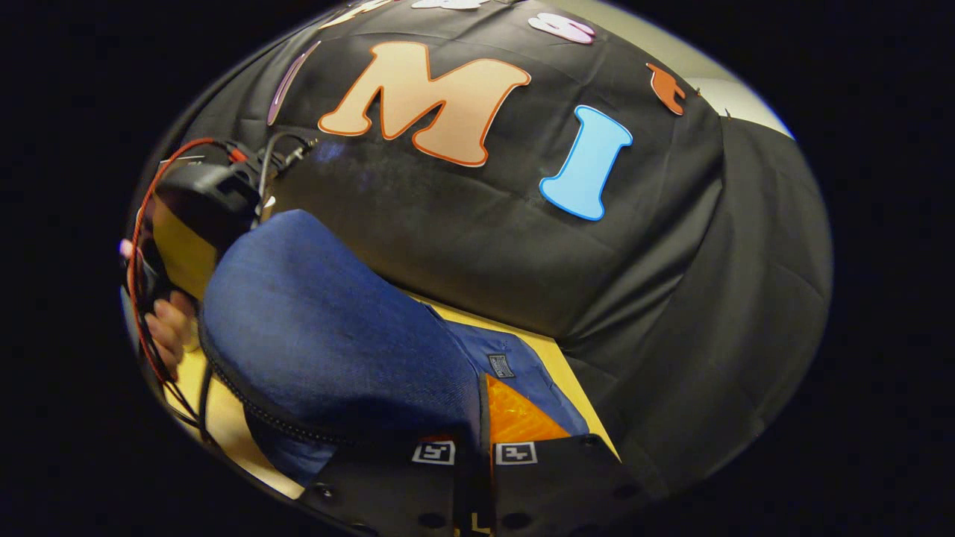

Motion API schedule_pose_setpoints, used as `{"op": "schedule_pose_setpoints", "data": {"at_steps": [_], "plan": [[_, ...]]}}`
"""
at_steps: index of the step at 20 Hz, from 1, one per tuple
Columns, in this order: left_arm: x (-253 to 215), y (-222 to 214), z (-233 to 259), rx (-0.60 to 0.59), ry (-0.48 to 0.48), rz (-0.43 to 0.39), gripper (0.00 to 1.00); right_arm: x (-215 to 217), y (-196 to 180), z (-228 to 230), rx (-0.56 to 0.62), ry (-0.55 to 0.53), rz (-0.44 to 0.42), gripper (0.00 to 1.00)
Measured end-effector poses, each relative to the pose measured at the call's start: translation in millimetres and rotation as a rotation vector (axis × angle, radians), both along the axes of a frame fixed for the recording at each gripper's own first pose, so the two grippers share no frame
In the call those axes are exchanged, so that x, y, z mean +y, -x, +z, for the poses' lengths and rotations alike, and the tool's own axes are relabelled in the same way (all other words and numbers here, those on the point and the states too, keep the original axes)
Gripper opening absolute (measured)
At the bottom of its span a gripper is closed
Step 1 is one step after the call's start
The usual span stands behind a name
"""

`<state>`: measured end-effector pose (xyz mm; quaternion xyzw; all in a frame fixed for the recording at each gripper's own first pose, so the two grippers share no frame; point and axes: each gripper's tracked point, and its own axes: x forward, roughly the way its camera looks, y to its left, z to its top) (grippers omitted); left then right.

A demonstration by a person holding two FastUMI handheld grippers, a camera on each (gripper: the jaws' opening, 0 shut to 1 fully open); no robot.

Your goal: Open the schoolbag, grab two books from the bookshelf and put them into the schoolbag.

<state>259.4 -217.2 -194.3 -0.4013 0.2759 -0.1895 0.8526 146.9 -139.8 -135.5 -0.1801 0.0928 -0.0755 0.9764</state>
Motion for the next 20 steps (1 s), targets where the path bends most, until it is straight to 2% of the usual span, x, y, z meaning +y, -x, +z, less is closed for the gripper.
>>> {"op": "schedule_pose_setpoints", "data": {"at_steps": [3,7,9,12,16,18,20], "plan": [[-20.7,-14.1,-5.1,-0.007,0.042,-0.035,0.37,-1.1,0.8,0.3,-0.005,-0.042,-0.001,0.03],[-33.3,-33.4,-25.3,0.0,0.051,-0.042,0.38,11.9,1.4,-1.9,-0.006,-0.05,0.034,0.04],[-44.1,-38.4,-27.6,0.017,0.085,-0.048,0.39,16.2,2.1,-4.8,0.0,-0.026,0.042,0.06],[-41.8,-39.2,-32.9,0.037,0.061,-0.029,0.56,12.8,1.4,-9.3,0.007,-0.037,0.021,0.04],[-11.5,-27.8,-44.3,0.059,-0.106,0.001,0.8,7.2,-2.7,-8.7,0.006,-0.082,0.001,0.04],[2.5,-17.0,-42.9,0.076,-0.148,0.011,0.92,8.4,-2.4,-10.9,0.012,-0.073,0.009,0.04],[13.4,1.3,-41.4,0.098,-0.185,-0.002,0.91,8.4,-1.8,-13.2,0.019,-0.068,0.016,0.06]]}}
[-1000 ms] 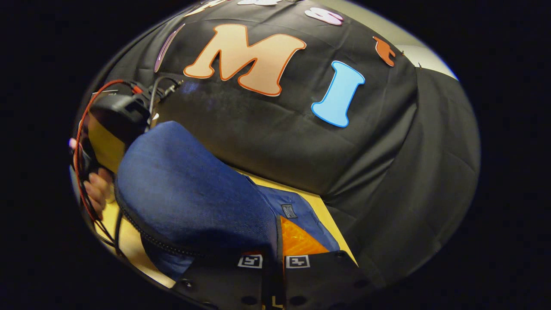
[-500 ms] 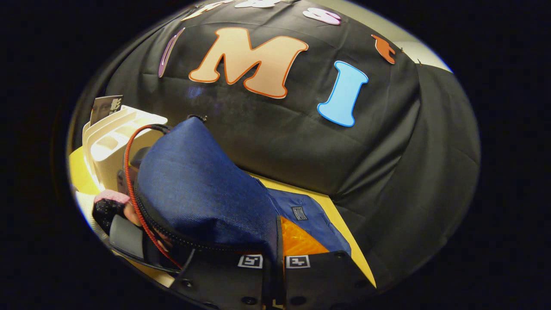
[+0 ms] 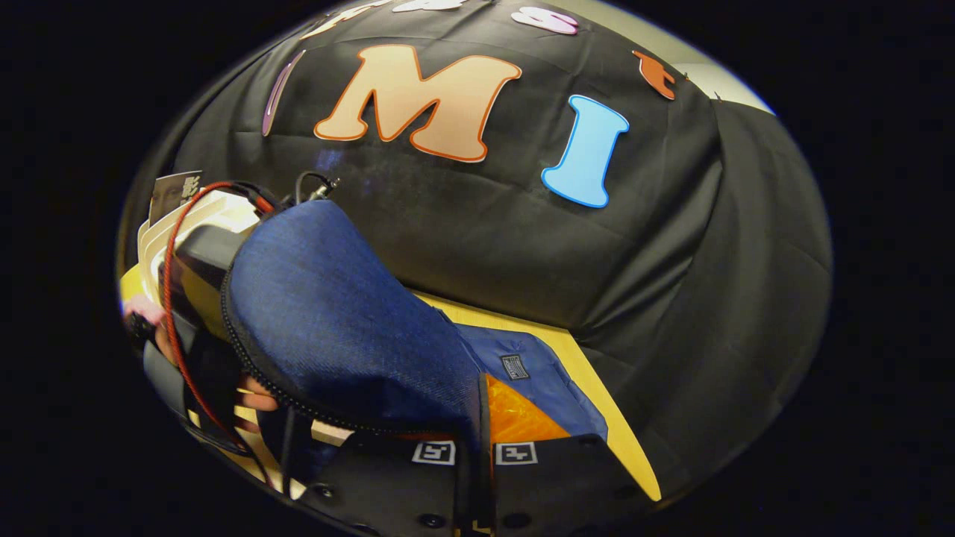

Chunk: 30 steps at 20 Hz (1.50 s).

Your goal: Open the schoolbag, grab two books from the bookshelf and put them into the schoolbag.

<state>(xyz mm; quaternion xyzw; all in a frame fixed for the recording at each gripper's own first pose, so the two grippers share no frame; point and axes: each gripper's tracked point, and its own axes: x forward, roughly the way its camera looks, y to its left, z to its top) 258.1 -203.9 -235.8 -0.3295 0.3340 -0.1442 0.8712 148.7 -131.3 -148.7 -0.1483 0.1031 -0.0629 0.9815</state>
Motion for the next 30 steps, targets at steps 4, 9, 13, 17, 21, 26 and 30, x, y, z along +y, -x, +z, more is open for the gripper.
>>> {"op": "schedule_pose_setpoints", "data": {"at_steps": [4,9,13,17,21,26,30], "plan": [[22.2,39.9,8.7,0.01,-0.061,-0.022,0.92,-0.3,0.7,-2.7,0.012,-0.012,0.003,0.03],[33.1,105.8,38.0,0.008,-0.158,-0.124,0.92,4.3,2.6,-8.6,0.037,0.005,0.021,0.06],[65.9,147.4,68.2,-0.026,-0.323,-0.184,0.92,4.5,4.4,-11.2,0.056,-0.001,0.028,0.07],[114.4,175.9,111.0,-0.031,-0.35,-0.133,0.92,6.6,3.9,-14.1,0.065,-0.005,0.016,0.08],[192.4,201.2,143.2,0.005,-0.406,-0.051,0.92,6.7,6.6,-17.0,0.08,0.003,0.003,0.04],[304.3,234.3,166.5,0.099,-0.52,0.072,0.92,8.7,4.8,-19.6,0.095,-0.009,-0.026,0.06],[367.7,259.5,183.3,0.202,-0.541,0.147,0.9,13.0,3.5,-25.4,0.111,0.009,-0.041,0.06]]}}
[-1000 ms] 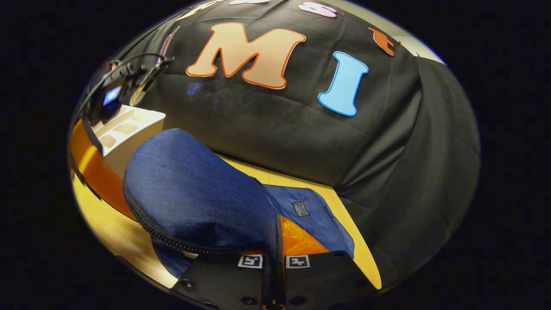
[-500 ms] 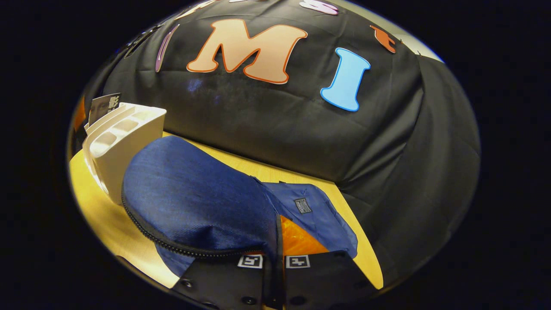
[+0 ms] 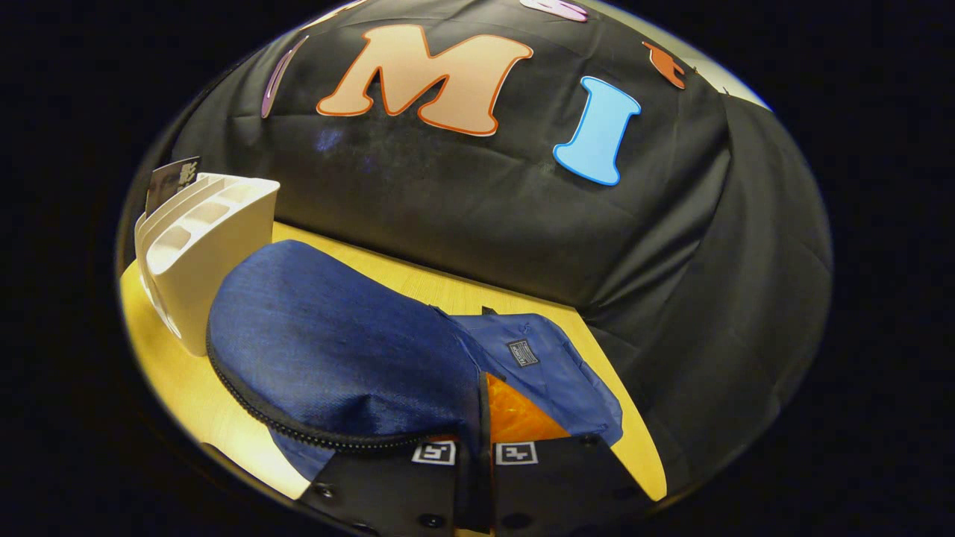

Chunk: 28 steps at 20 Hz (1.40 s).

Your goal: Open the schoolbag, grab two books from the bookshelf and put them into the schoolbag.

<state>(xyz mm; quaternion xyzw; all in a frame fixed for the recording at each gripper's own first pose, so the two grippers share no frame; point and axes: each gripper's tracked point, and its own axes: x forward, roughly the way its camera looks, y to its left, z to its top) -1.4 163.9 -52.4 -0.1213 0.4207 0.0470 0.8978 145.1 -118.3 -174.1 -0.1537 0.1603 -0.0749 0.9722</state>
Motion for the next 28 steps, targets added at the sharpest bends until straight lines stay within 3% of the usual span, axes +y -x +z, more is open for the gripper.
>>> {"op": "schedule_pose_setpoints", "data": {"at_steps": [4,5,6,13,17,20,21,24,28], "plan": [[67.0,3.5,21.9,0.015,-0.081,0.08,0.88,5.2,0.2,-4.5,0.011,0.031,-0.009,0.04],[77.9,3.0,23.7,0.029,-0.112,0.085,0.92,6.0,0.7,-5.1,0.015,0.034,-0.013,0.04],[86.8,1.6,24.4,0.041,-0.137,0.087,0.88,5.9,1.1,-6.1,0.018,0.035,-0.018,0.04],[140.6,-26.4,8.4,0.167,-0.292,0.066,0.84,8.6,5.0,-5.9,0.02,0.05,-0.044,0.04],[151.8,-52.8,-4.1,0.217,-0.322,0.033,0.81,12.7,7.7,-8.2,0.031,0.085,-0.05,0.07],[156.4,-67.2,-18.2,0.263,-0.32,0.025,0.65,14.0,9.4,-9.5,0.037,0.098,-0.057,0.07],[157.9,-70.0,-20.2,0.281,-0.321,0.022,0.67,14.1,9.8,-9.0,0.038,0.102,-0.058,0.07],[164.2,-82.2,-28.0,0.316,-0.333,0.014,0.46,15.1,11.7,-9.8,0.042,0.111,-0.061,0.06],[162.2,-89.6,-40.1,0.353,-0.309,0.007,0.41,16.4,12.0,-9.8,0.047,0.123,-0.063,0.07]]}}
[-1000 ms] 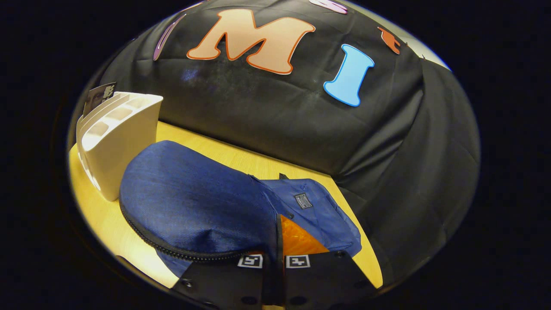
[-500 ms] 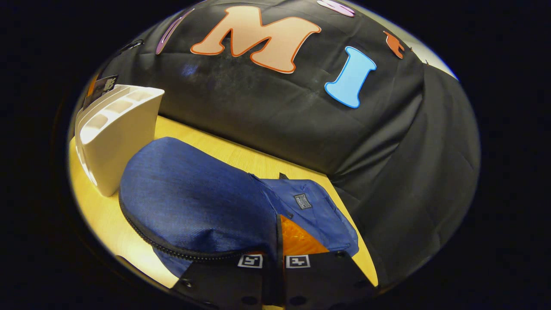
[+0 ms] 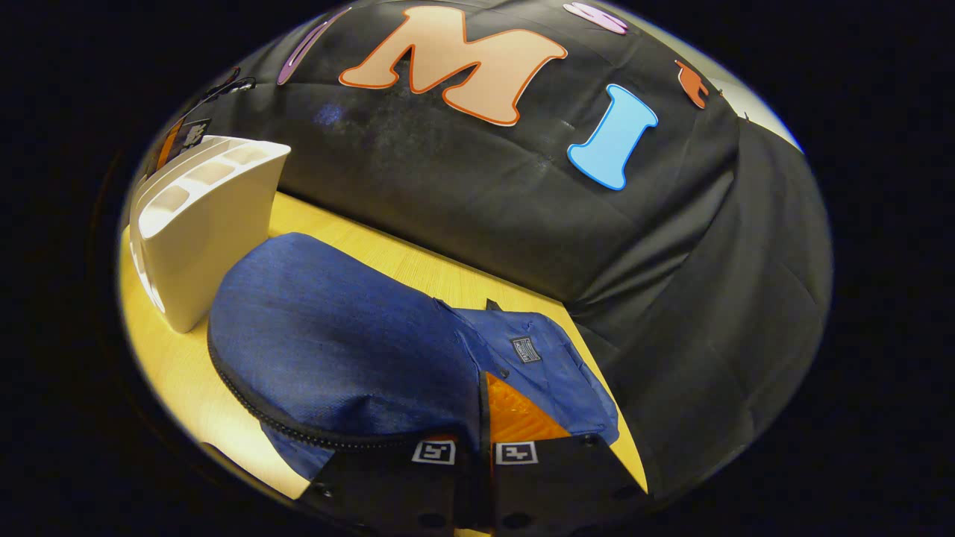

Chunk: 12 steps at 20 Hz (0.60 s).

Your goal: Open the schoolbag, grab two books from the bookshelf and put them into the schoolbag.

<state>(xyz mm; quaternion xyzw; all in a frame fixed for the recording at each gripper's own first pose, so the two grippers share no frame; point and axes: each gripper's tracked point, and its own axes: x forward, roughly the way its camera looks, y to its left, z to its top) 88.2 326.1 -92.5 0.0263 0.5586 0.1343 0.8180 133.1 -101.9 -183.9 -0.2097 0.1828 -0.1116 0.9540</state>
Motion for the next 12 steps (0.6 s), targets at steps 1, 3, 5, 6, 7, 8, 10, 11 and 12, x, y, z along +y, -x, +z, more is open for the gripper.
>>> {"op": "schedule_pose_setpoints", "data": {"at_steps": [1,3,5,6,7,8,10,11,12], "plan": [[1.0,-0.2,-3.5,0.011,0.004,0.006,0.41,0.9,0.1,0.4,0.001,0.002,-0.001,0.07],[-0.8,1.2,-8.4,0.034,0.01,0.027,0.4,1.3,1.3,-0.3,0.001,0.005,-0.002,0.07],[-2.7,1.9,-11.6,0.06,0.011,0.037,0.4,1.5,2.1,0.6,0.0,0.006,-0.005,0.08],[-3.6,2.6,-13.4,0.069,0.01,0.051,0.39,2.0,2.8,0.0,-0.001,0.004,-0.008,0.06],[-3.8,3.2,-17.5,0.077,0.011,0.066,0.4,1.7,3.2,0.5,-0.002,0.002,-0.01,0.06],[-3.8,3.6,-19.5,0.086,0.013,0.075,0.4,1.1,3.1,0.3,-0.003,0.002,-0.012,0.07],[-4.8,4.3,-21.1,0.096,0.015,0.062,0.4,2.1,5.9,-0.5,-0.004,0.002,-0.015,0.07],[-3.1,3.9,-21.1,0.09,0.014,0.059,0.4,2.2,5.7,0.2,-0.004,0.003,-0.016,0.07],[-4.2,3.3,-20.2,0.084,0.016,0.057,0.4,2.4,5.4,0.7,-0.003,0.004,-0.016,0.07]]}}
